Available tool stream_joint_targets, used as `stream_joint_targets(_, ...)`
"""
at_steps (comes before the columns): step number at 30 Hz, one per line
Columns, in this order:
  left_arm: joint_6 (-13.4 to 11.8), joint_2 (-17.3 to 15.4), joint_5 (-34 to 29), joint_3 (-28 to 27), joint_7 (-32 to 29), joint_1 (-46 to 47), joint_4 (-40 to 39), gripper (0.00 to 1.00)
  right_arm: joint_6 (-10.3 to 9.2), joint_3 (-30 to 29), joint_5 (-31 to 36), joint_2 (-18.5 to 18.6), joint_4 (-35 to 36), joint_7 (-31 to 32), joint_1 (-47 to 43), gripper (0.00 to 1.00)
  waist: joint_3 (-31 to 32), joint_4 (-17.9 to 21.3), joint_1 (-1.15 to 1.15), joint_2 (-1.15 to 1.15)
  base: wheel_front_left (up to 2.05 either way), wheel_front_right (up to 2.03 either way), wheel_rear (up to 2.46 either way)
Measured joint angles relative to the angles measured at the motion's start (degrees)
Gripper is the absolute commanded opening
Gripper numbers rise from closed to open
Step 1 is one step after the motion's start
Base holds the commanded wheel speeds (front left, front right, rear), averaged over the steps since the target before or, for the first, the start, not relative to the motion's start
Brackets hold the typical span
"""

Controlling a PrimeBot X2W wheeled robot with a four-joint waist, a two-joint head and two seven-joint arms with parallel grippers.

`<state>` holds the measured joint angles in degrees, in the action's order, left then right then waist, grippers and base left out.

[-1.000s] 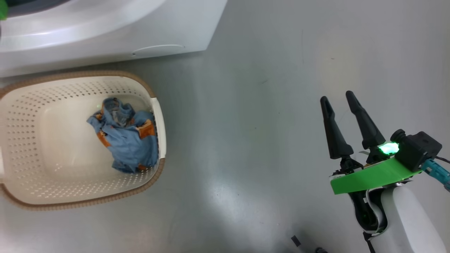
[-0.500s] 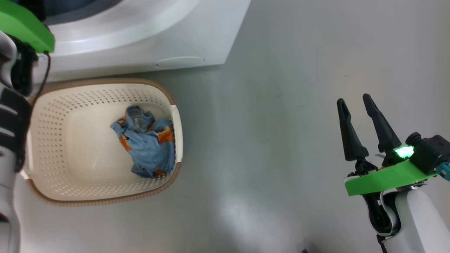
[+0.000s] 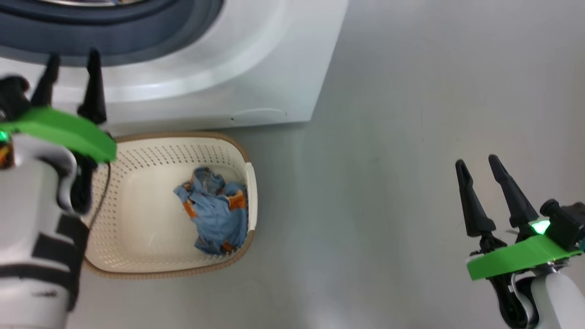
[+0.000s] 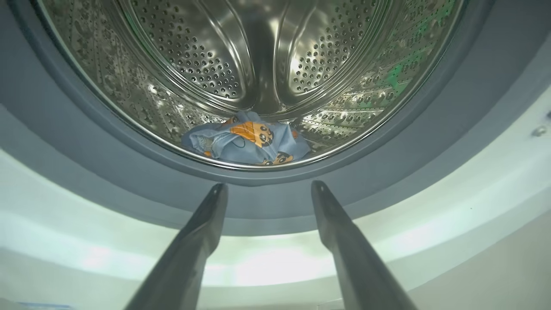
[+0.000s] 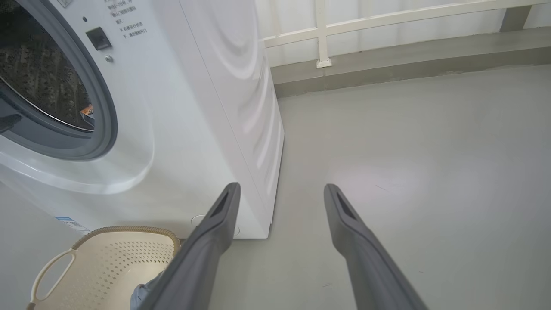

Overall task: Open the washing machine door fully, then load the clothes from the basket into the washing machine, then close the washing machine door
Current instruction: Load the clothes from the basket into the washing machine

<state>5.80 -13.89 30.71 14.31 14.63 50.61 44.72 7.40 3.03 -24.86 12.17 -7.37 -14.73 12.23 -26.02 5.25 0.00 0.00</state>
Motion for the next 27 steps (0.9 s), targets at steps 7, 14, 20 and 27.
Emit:
stream_joint_targets(7, 0.0, 1.6, -4.8, -5.3, 0.0, -11.1, -6.7, 1.00, 0.00, -0.3, 0.0, 1.1, -0.5, 0.0, -3.4, 1.00, 4.8, -1.2, 0.00, 0.00, 0.00, 0.00, 0.00)
stream_joint_targets(14, 0.6, 2.9, -8.8, -9.5, 0.0, -22.6, -13.5, 1.00, 0.00, -1.0, -0.6, 2.1, -0.7, 0.0, -6.8, 1.00, 9.6, -2.1, 0.00, 0.00, 0.00, 0.00, 0.00)
stream_joint_targets(20, 1.0, 5.2, -11.3, -13.5, 0.0, -30.9, -19.0, 1.00, 0.00, -2.2, -0.8, 2.6, -0.7, 0.0, -9.9, 1.00, 12.9, -2.8, 0.00, 0.00, 0.00, 0.00, 0.00)
stream_joint_targets(27, 1.1, 7.2, -13.4, -15.4, 0.0, -37.1, -23.9, 1.00, 0.00, -3.4, -1.0, 2.8, -0.7, 0.0, -13.1, 1.00, 15.8, -3.5, 0.00, 0.00, 0.00, 0.00, 0.00)
